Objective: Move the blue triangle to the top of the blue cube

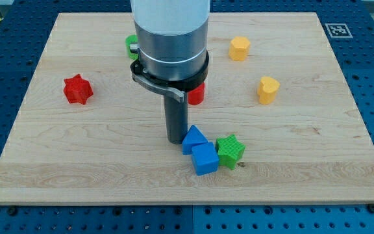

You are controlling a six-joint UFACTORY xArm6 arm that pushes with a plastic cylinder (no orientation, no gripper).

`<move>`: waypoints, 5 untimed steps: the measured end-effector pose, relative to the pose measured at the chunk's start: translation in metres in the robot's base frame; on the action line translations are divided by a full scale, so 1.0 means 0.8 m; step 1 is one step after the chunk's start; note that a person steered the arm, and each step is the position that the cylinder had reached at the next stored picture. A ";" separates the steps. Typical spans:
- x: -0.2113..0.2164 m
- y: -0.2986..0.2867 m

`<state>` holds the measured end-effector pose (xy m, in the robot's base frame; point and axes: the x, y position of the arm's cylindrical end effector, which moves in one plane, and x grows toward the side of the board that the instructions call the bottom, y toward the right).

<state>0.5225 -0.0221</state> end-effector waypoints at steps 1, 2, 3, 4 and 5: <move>-0.027 -0.008; -0.039 -0.009; -0.058 -0.009; -0.081 -0.006; -0.097 0.015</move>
<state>0.4448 -0.0100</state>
